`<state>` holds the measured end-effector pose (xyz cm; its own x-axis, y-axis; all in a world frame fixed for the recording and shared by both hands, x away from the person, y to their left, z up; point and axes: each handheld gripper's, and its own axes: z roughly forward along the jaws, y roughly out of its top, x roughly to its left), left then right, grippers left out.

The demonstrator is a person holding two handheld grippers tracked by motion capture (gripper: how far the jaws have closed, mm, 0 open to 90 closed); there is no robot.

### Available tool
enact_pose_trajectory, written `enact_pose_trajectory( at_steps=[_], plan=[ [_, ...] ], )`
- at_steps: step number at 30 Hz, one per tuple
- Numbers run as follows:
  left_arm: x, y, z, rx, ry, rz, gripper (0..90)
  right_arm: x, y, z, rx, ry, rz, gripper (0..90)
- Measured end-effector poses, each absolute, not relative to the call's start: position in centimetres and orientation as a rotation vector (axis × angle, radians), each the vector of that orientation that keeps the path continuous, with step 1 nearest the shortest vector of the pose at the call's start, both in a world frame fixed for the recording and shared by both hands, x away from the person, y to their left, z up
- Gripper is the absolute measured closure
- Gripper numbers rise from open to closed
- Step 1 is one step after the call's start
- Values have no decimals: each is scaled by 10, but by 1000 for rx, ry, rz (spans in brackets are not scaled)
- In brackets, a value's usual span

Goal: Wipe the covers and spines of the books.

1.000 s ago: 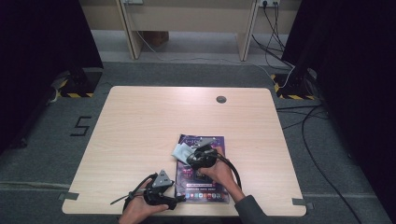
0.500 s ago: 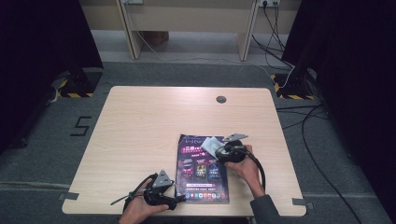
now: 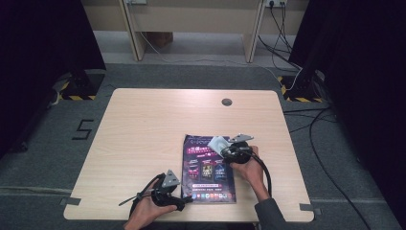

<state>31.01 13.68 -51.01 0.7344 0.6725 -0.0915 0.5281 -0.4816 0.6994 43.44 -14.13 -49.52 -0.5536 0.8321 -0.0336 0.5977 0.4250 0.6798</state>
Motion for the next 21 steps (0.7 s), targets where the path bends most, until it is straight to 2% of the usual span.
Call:
enact_pose_trajectory(
  at_steps=[4,10,18,21],
  plan=[
    [316,137,-510,2181,924,283,182,431,-133,-496,1200,2342,903,516],
    [323,136,-510,2170,931,320,206,419,-96,-496,1075,2438,935,516],
    [318,140,-509,2146,889,270,364,421,-98,-499,1080,2453,992,499],
    [314,142,-508,2151,881,219,365,422,-104,-497,1103,2438,961,496]
  ],
)
